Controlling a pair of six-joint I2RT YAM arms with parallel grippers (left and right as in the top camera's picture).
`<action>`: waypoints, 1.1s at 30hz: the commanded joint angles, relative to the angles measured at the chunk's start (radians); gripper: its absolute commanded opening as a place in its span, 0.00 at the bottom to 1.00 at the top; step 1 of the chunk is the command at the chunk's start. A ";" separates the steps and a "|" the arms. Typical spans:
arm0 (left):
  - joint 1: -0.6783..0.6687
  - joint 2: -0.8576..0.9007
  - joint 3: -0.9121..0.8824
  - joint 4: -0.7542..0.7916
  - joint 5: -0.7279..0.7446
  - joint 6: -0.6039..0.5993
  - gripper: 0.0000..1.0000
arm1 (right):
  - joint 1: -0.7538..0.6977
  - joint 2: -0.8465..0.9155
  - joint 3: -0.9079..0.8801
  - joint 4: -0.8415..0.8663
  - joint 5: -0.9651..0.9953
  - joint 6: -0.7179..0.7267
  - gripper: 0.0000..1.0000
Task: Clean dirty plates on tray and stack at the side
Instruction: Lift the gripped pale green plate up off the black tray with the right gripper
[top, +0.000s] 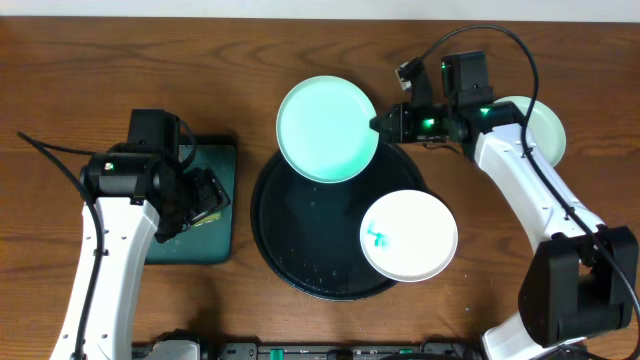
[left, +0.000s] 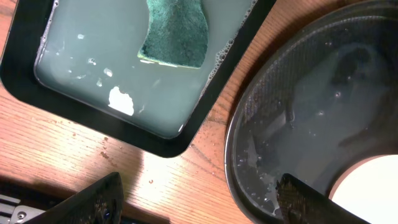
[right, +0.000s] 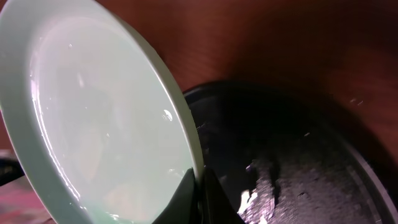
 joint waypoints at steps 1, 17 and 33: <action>-0.002 -0.002 -0.003 -0.003 -0.002 0.005 0.80 | 0.039 -0.009 0.004 0.001 0.189 -0.049 0.01; -0.002 -0.002 -0.003 0.008 -0.002 0.005 0.80 | 0.243 -0.135 0.004 -0.219 0.990 -0.177 0.01; -0.002 -0.002 -0.003 0.008 -0.005 0.005 0.80 | 0.615 -0.210 0.004 -0.154 1.873 -0.457 0.01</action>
